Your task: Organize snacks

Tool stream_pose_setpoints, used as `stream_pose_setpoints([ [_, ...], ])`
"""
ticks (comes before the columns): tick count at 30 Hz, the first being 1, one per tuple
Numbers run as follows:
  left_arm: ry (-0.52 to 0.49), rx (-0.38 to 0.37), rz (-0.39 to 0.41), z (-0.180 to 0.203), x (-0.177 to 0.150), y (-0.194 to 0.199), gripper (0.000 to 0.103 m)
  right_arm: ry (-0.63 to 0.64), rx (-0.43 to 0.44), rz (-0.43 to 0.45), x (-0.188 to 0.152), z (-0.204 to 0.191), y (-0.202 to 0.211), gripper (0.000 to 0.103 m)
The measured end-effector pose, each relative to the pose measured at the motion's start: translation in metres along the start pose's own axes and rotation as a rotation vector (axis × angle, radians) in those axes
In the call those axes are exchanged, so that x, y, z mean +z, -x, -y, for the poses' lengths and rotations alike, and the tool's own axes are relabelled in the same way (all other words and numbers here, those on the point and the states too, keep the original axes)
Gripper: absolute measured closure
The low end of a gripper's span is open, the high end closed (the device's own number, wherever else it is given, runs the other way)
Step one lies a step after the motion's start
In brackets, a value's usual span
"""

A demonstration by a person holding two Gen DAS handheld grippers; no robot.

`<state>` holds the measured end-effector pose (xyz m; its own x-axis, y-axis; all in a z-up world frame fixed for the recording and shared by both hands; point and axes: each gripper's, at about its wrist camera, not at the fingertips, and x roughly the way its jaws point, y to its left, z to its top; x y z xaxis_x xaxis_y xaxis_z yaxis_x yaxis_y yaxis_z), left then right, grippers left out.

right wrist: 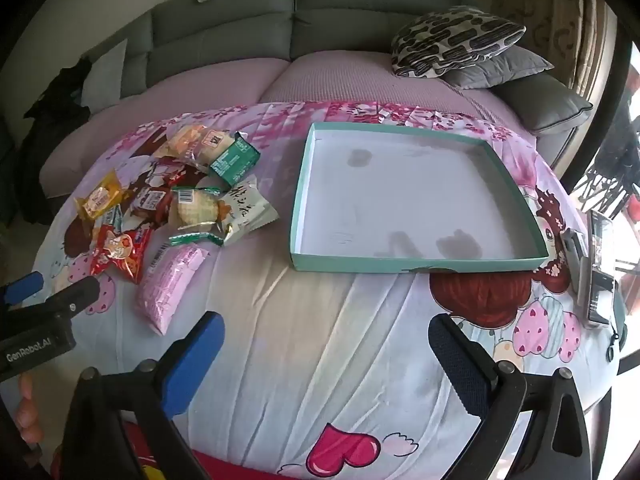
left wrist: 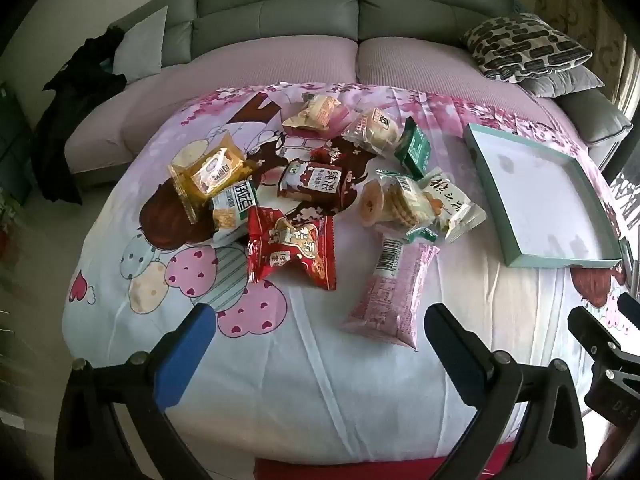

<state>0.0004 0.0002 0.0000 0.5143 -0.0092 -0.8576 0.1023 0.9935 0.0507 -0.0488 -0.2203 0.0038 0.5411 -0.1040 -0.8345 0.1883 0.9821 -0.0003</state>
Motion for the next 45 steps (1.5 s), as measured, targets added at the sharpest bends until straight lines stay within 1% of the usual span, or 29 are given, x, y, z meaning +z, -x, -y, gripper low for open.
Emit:
stream_pose_setpoints([
  [7, -0.004, 0.0, 0.011, 0.003, 0.004, 0.004, 0.0, 0.001, -0.002, 0.014, 0.003, 0.0, -0.001, 0.0],
  [8, -0.002, 0.0, 0.013, 0.002, 0.002, 0.006, 0.0, 0.003, -0.008, 0.027, -0.001, 0.001, 0.006, 0.0],
  [11, 0.0, 0.001, 0.012, 0.003, 0.004, 0.003, 0.0, 0.005, -0.006, 0.026, -0.003, 0.001, 0.005, 0.0],
  [14, -0.001, -0.003, 0.028, 0.002, -0.001, 0.005, 0.0, 0.008, -0.011, 0.028, -0.002, -0.001, 0.007, 0.0],
  [45, -0.007, -0.003, 0.015, 0.004, -0.005, 0.004, 0.0, 0.011, -0.015, 0.031, -0.001, 0.0, 0.01, 0.0],
])
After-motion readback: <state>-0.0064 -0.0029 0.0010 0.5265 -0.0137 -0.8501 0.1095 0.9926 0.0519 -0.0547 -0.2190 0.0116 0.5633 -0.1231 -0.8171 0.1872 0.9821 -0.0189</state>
